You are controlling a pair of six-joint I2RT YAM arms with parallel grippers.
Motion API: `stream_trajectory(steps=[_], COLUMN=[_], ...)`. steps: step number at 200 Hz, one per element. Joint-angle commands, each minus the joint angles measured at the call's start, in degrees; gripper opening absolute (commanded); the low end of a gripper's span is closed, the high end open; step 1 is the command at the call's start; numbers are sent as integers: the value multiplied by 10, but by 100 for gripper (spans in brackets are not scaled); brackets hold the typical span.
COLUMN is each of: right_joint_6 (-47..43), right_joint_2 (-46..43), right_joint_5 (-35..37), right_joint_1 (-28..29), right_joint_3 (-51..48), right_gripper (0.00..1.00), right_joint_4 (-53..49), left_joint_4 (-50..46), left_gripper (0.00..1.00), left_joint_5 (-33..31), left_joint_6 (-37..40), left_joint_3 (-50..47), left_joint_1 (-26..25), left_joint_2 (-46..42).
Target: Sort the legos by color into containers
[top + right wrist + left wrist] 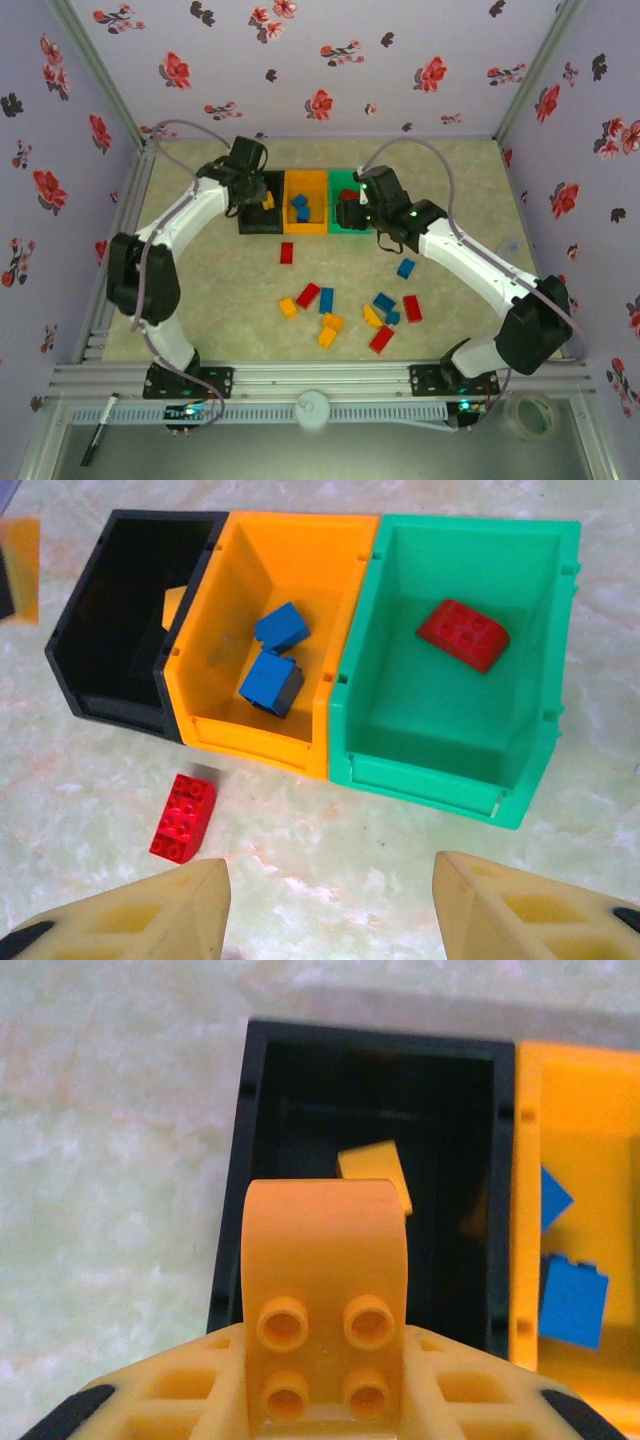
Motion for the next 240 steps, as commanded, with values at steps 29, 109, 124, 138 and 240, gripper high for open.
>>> stream_trajectory(steps=[29,109,124,138,240], right_joint_6=[20,25,24,24,68], right_joint_2=[-33,-27,-26,-27,-26], right_joint_5=[15,16,19,24,97], right_joint_1=[8,10,10,10,8], right_joint_3=[-33,-45,-49,-54,-114], right_gripper=[56,56,56,56,59], right_joint_4=[-6,0,-3,-8,-31], left_joint_4=[0,-26,-28,-27,15], left_gripper=[25,66,66,66,66], left_joint_5=[56,66,66,64,48], left_joint_6=[84,71,59,44,-62], left_joint_3=[95,108,83,48,-219], left_joint_1=[38,41,40,36,-54], left_joint_2=[92,97,66,27,-232])
